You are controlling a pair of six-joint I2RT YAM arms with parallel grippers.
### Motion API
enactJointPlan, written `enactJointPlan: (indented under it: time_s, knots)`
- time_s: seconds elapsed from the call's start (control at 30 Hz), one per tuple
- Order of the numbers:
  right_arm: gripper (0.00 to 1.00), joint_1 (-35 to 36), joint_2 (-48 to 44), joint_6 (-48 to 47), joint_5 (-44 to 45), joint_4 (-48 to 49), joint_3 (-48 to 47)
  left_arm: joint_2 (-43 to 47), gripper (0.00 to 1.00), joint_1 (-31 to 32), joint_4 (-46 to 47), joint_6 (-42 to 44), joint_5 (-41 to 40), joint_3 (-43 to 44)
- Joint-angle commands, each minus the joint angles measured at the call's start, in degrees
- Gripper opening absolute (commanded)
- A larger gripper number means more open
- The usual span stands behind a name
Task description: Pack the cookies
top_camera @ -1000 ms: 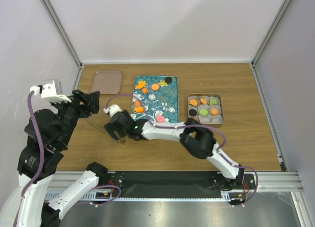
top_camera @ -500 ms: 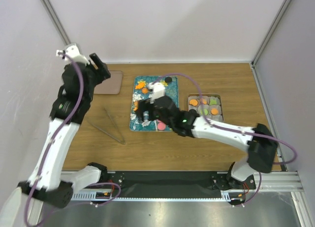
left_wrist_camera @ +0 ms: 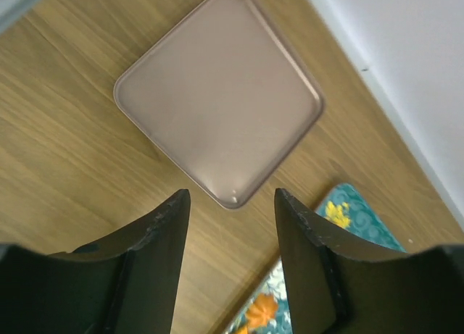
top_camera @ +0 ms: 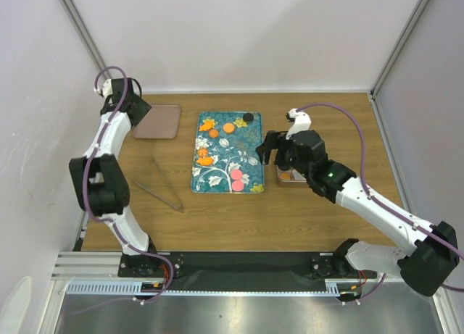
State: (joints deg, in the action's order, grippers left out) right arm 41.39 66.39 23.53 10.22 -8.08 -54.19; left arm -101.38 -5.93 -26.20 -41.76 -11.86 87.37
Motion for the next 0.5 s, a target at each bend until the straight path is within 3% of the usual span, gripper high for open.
enactJointPlan:
  time_s: [0.0, 0.47]
  knots:
    - [0.90, -3.9, -2.0, -0.5, -5.3, -1.1, 1.7, -5.5, 0.54, -1.2, 0.4, -6.7, -0.1, 5.8]
    - [0.88, -8.2, -0.9, -0.2, -11.4, -0.4, 3.8, -14.4, 0.50, -2.2, -6.7, -20.2, -8.6, 6.9]
